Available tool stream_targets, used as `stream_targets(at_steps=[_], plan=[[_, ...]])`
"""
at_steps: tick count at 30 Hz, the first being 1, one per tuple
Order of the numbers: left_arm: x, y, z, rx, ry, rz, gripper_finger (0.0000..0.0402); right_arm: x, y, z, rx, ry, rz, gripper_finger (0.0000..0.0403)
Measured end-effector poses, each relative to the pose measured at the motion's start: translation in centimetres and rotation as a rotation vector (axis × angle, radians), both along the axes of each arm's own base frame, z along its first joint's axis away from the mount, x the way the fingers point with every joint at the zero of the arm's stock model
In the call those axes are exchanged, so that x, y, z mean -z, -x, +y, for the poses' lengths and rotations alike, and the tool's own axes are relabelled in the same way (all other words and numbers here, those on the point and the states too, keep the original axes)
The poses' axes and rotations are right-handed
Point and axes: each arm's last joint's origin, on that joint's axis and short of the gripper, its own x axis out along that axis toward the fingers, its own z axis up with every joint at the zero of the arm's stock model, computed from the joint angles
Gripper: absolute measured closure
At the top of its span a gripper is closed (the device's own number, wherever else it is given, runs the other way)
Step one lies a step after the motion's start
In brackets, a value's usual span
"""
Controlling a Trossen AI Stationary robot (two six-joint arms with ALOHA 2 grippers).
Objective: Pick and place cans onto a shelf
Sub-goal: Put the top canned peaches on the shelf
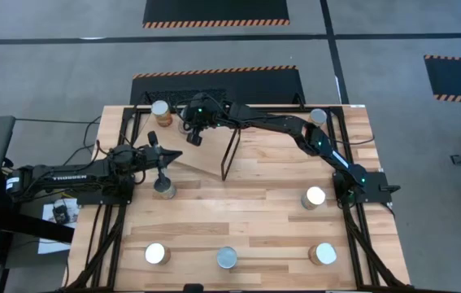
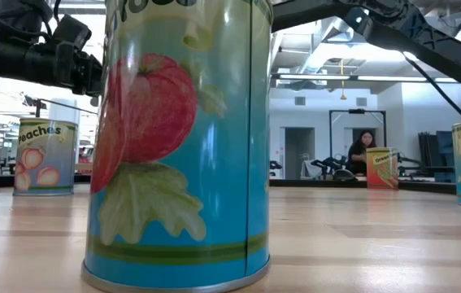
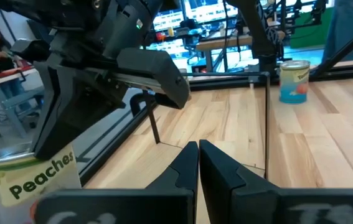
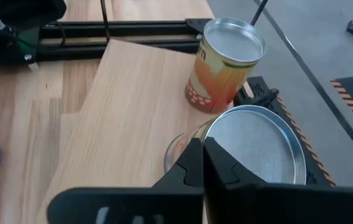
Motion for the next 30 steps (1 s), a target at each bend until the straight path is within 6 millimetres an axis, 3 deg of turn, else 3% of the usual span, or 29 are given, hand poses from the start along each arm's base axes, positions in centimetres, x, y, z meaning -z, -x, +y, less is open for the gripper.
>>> stream_targets(at_steps=[10,24,27,30], plan=[[0.0,0.0,0.1,-0.024,-0.001,0.002,0.0398,1.4,-0.6,0.3,0.002,-0.019,0.014,0.0389],[0.0,0.0,0.1,-0.025,0.000,0.002,0.0398,1.2,-0.8,0.6,0.017,-0.042,-0.026,0.0314],[0.0,0.0,0.1,-0.024,0.001,0.002,0.0398,0.6,-0.7,0.7,-0.001,-0.016,-0.026,0.0308],[0.1,0.0,0.1,-0.025,0.004,0.006,0.0398,-1.7,0.3,1.2,-0.026,0.020,-0.023,0.0314]])
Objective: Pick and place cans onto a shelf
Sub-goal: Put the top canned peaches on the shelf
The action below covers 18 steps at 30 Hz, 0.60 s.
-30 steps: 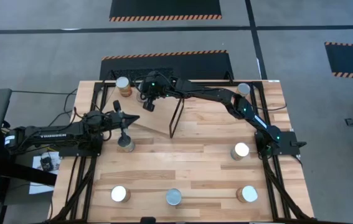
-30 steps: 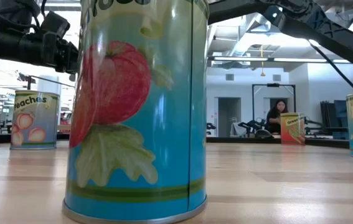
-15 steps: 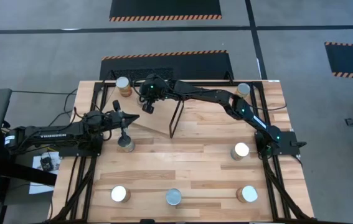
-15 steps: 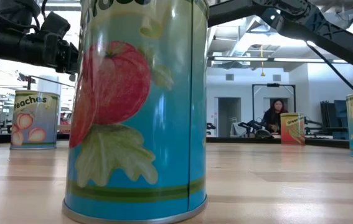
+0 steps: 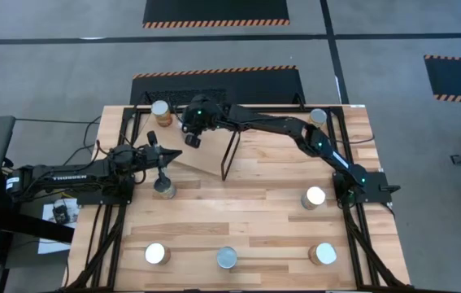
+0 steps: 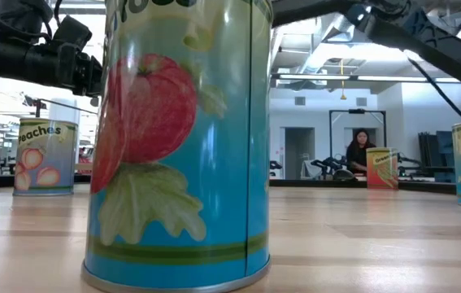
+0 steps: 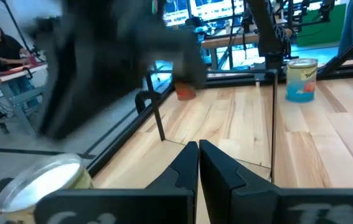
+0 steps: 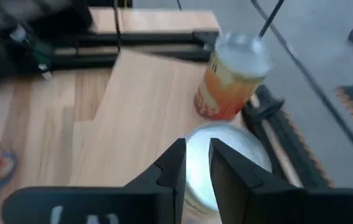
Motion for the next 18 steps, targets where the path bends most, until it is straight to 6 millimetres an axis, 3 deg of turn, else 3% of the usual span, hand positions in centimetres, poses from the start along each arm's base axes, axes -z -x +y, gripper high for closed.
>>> stream_targets(at_steps=[5,8,12,18], plan=[[0.2,0.0,0.0,0.000,0.012,0.014,0.0398,-6.2,4.0,1.7,-0.047,0.113,0.088,0.0373],[0.2,0.0,0.0,-0.001,0.014,0.012,0.0398,-8.4,6.6,2.5,-0.062,0.126,0.184,0.0393],[-0.1,0.0,0.0,-0.002,0.025,0.013,0.0398,-9.7,9.0,2.6,-0.052,0.092,0.259,0.0396],[-0.7,-0.1,0.0,-0.004,0.050,0.005,0.0398,-9.5,8.4,3.0,-0.109,0.084,0.227,0.0399]])
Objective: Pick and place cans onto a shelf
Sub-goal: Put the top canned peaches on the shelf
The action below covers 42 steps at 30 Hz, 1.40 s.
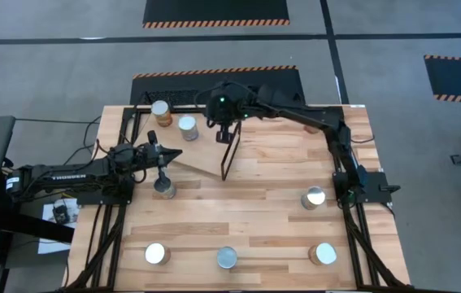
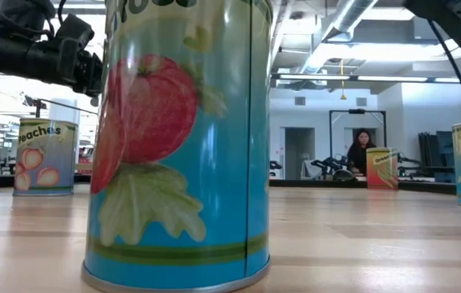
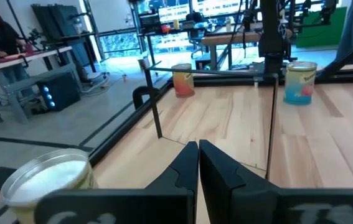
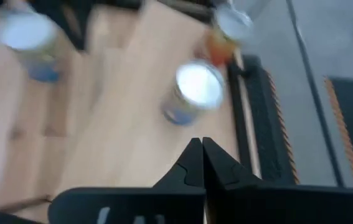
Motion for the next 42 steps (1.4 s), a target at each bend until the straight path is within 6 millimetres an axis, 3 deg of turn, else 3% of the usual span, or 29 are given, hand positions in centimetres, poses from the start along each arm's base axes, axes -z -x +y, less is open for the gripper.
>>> stream_targets(at_steps=[3,6,10,13,18,22,27,35,42], plan=[[0.0,0.0,0.0,-0.001,0.007,0.001,0.0398,1.1,-1.5,-0.1,-0.068,-0.023,-0.148,0.0399],[0.0,0.0,0.0,-0.002,0.007,0.001,0.0398,3.6,-2.7,-0.6,-0.064,-0.028,-0.275,0.0400],[0.0,0.0,0.0,-0.009,0.008,0.001,0.0398,5.8,-2.1,-0.4,-0.033,-0.045,-0.432,0.0400],[0.0,0.0,0.1,-0.026,0.019,-0.003,0.0398,6.5,0.3,0.2,-0.007,-0.033,-0.508,0.0400],[-0.5,0.0,0.3,-0.087,0.045,-0.019,0.0398,6.4,6.5,1.8,0.034,-0.009,-0.624,0.0400],[-2.8,-0.6,0.6,-0.112,0.060,-0.015,0.0398,7.8,11.4,2.9,0.122,0.012,-0.638,0.0400],[-6.1,-2.4,2.0,-0.168,0.056,0.177,0.0401,9.3,15.9,4.0,0.166,0.016,-0.689,0.0399],[-9.4,-7.2,6.6,-0.228,0.118,0.547,0.0401,11.3,19.3,5.8,0.135,0.010,-0.709,0.0399],[-7.8,-10.2,9.6,-0.244,0.222,0.887,0.0402,12.8,20.0,7.3,0.077,-0.001,-0.694,0.0398]])
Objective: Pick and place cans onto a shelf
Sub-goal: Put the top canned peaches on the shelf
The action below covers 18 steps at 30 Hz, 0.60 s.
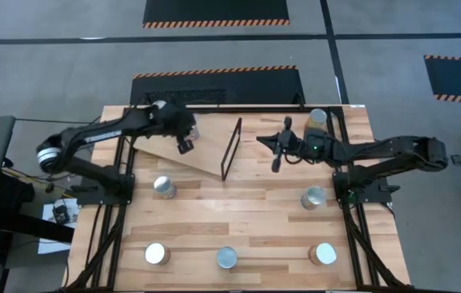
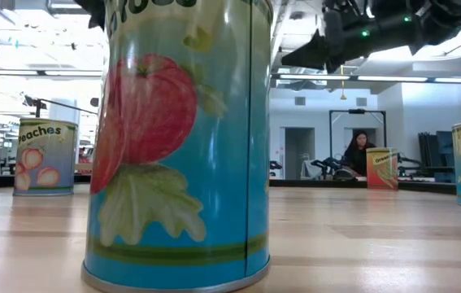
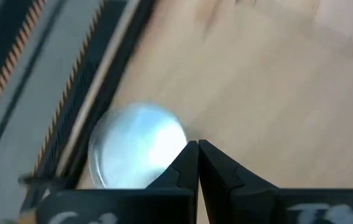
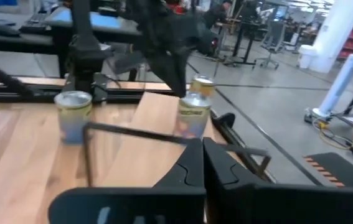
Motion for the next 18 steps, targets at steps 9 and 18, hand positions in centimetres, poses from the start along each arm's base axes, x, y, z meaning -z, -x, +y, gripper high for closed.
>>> stream_targets(at_steps=[9,18], plan=[[1.3,-0.6,0.8,-0.055,-0.041,0.190,0.0401,0.8,0.1,1.2,-0.032,0.040,0.025,0.0397],[-0.1,1.2,1.8,-0.145,-0.137,0.217,0.0401,0.5,0.1,1.2,-0.027,0.060,-0.004,0.0396]])
